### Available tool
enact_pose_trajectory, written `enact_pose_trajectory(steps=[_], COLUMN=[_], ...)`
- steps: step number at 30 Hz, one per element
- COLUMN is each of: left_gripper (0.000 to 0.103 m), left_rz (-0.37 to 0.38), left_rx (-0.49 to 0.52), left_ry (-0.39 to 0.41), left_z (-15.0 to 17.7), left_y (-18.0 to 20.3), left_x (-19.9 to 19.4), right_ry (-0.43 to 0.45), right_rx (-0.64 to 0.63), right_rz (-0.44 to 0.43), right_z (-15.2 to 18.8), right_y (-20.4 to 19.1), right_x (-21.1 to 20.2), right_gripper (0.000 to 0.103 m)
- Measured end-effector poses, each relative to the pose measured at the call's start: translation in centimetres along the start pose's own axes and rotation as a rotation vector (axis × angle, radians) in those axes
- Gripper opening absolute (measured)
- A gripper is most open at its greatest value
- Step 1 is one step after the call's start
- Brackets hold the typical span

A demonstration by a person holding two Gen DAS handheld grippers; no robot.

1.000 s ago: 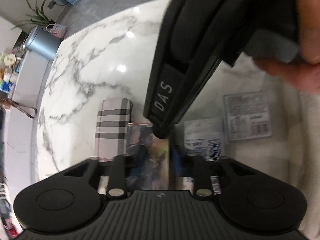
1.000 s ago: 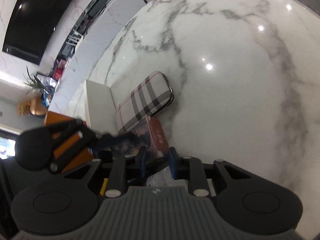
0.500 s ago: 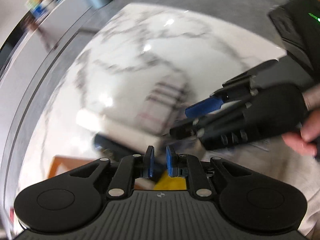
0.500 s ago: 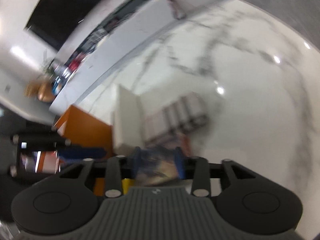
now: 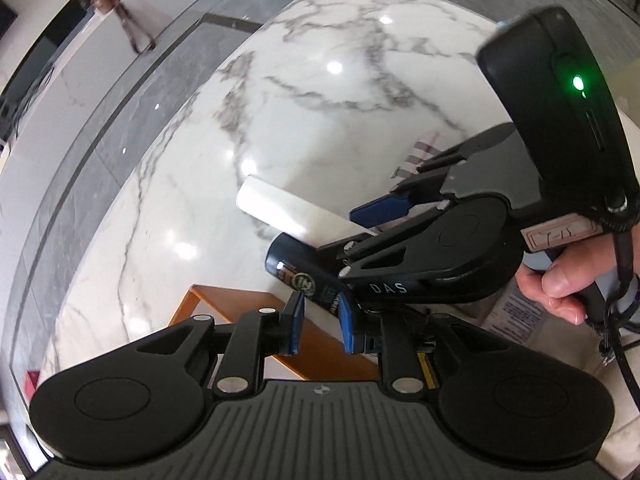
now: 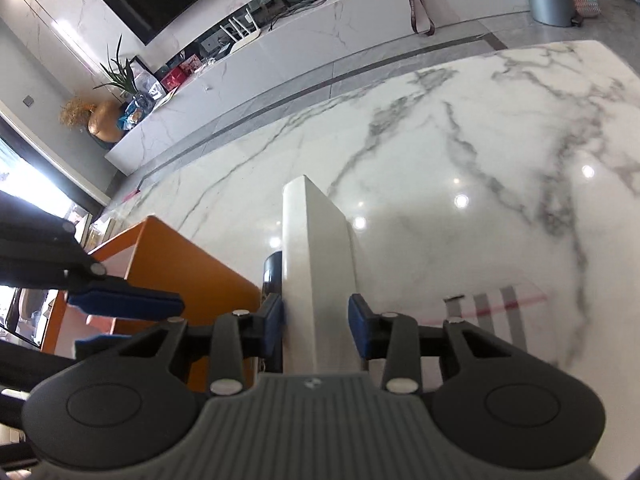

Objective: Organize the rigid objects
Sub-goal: 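Grasp white cylindrical case with right tool while left tool grasps black spray can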

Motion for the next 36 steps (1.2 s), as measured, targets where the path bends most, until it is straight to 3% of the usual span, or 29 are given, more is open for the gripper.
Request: enact_pose_trajectory(steps=[2, 4, 7, 11, 14, 20, 25, 32, 36], left_gripper=[0.027, 0.037, 0.039, 0.041, 0.050, 0.052, 0.061, 0.056, 0.051], left_rz=[0.022, 0.031, 0.035, 0.007, -0.006, -0.099, -0.147, -0.156, -0.142], left_rx=[-0.033, -0.072, -0.131, -0.199, -0.266, -0.266, -0.255, -0.275, -0.296], left_ry=[0.003, 0.009, -0.008, -0.083, -0.144, -0.251, -0.320, -0.311, -0.274], left_z=[-0.2, -0.4, -0.9, -1.1, -1.2, -1.1, -0.2, -0.4, -0.2], left_y=[-0.2, -0.1, 0.2, 0.8, 1.1, 1.8, 1.9, 1.5, 1.3], left_x=[0.2, 0.3, 0.7, 2.2, 3.6, 6.1, 7.6, 8.1, 7.6], right_ry=[-0.005, -0.008, -0.006, -0.008, -0.012, -0.015, -0.015, -0.021, -0.044], right_rx=[-0.004, -0.007, 0.006, 0.045, 0.078, 0.106, 0.110, 0.119, 0.120], right_rz=[-0.010, -0.009, 0.010, 0.002, 0.006, -0.016, -0.042, -0.100, -0.109], right_z=[0.1, 0.1, -0.2, -0.1, 0.2, 0.5, 0.5, -0.2, -0.1], right_y=[0.0, 0.2, 1.1, 2.5, 3.6, 4.6, 4.7, 4.5, 4.2], right_x=[0.7, 0.4, -0.8, -2.2, -3.3, -4.1, -4.1, -3.0, -1.4], right_gripper=[0.040, 0.038, 0.031, 0.028, 0.028, 0.028, 0.028, 0.031, 0.039])
Point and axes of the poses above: each gripper's, at about its wrist camera, not at the fingertips, and x roughly the way its jaws point, y to its right, z to its underside, the point moved 10 cm from there along x, roughly the way its jaws point, and after that the axes turned 1 degree about x, right-handed, at the moved point
